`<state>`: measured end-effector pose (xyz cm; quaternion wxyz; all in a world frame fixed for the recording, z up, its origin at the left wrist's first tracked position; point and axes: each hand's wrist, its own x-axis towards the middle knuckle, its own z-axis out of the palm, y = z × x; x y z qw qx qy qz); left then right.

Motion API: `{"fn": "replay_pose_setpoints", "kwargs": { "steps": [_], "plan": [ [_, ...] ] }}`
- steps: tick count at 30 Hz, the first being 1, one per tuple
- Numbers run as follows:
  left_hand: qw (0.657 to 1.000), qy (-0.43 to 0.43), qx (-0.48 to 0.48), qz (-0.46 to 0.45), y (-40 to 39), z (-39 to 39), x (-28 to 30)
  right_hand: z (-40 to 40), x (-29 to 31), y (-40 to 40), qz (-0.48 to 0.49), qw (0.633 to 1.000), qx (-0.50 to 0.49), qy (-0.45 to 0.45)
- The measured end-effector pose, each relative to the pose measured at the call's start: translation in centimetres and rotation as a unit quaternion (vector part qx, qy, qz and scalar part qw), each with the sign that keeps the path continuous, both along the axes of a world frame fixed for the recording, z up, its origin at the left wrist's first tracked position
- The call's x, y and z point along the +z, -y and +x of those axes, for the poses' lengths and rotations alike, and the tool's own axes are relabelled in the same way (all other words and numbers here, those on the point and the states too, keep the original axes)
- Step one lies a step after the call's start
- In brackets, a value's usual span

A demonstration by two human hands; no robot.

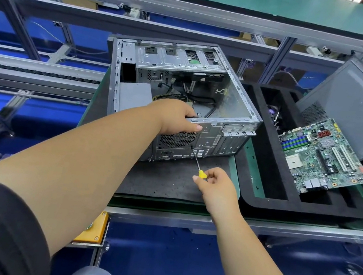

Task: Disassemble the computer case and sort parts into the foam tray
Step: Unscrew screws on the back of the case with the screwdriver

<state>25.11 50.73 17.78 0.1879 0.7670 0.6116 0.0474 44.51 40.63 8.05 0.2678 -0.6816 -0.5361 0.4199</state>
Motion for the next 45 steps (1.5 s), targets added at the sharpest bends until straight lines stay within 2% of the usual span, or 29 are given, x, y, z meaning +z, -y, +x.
{"fn": "replay_pose_setpoints", "kwargs": {
  "steps": [11,20,33,35,37,39,42,45],
  "plan": [
    [1.0,-0.004,-0.006,0.0,0.1,0.0,0.1,0.7,-0.3,0.4,0.009,1.0,0.006,-0.012],
    [1.0,0.002,0.001,0.004,0.1,0.0,0.1,0.8,-0.9,-0.8,-0.021,0.995,-0.046,-0.089],
    [1.0,0.019,0.004,0.006,0.0,-0.1,-0.2,7.7,-0.4,-2.2,0.004,0.991,-0.129,-0.017],
    [1.0,0.019,0.005,0.002,0.0,-0.1,-0.2,7.1,-0.1,-1.7,0.005,0.996,-0.092,0.02],
    [1.0,0.02,0.007,0.001,0.1,-0.1,-0.2,4.3,-0.5,-0.7,0.001,0.996,0.033,0.087],
    [1.0,0.018,0.006,0.004,0.1,0.0,-0.1,0.7,-1.5,-0.1,0.029,0.978,0.143,0.152],
    [1.0,0.002,0.008,0.007,0.1,-0.1,-0.1,-2.8,-2.2,-0.6,0.078,0.956,0.176,0.222],
    [1.0,-0.008,0.005,0.007,0.1,0.0,0.0,-3.6,-2.6,-1.6,0.086,0.942,0.188,0.264]
  ]
}}
